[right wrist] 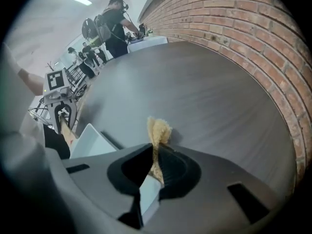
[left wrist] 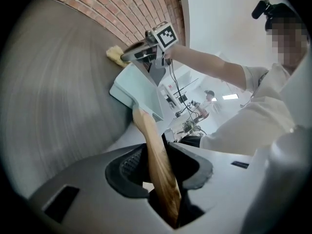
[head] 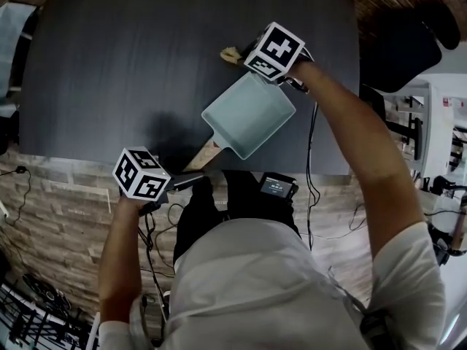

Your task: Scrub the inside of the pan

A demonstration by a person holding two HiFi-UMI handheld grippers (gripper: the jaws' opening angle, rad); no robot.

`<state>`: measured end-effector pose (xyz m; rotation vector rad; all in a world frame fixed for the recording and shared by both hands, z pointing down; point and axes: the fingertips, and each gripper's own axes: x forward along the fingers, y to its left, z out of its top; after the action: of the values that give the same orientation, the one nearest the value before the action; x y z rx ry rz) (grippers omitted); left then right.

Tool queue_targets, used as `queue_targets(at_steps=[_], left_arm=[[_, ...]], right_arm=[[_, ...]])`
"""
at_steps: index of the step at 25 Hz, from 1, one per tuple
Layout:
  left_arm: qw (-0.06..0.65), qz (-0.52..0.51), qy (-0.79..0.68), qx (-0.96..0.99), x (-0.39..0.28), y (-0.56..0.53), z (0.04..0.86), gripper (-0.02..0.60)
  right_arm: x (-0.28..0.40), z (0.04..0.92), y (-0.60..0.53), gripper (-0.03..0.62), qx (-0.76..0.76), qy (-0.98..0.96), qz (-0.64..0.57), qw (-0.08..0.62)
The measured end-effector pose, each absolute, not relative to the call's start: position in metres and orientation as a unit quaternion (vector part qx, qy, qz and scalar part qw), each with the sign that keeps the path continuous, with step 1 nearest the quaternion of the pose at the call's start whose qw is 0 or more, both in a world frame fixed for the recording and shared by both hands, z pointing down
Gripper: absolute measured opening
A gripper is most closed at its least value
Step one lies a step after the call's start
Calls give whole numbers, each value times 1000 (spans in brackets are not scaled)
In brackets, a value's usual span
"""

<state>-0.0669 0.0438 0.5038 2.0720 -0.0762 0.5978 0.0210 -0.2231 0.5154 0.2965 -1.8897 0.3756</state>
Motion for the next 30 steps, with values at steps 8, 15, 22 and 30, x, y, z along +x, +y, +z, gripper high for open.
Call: queue_targets(at_steps=[8,15,22,30], left_arm=[[499,182,-109,840,-71,25,504,110],[497,176,-121,841,-70,26,506,114],[492,179,-128,842,-68,25,505,115],[488,178,-137,844,-65,26,506,115]], right_arm=[[18,518,-209,40,118,-789,163,581],[4,517,-193,40,101,-787,172,583],[-9,516,-179,40,83,-786,183,585],[-33,518,-154,40,52,-782,197,589]])
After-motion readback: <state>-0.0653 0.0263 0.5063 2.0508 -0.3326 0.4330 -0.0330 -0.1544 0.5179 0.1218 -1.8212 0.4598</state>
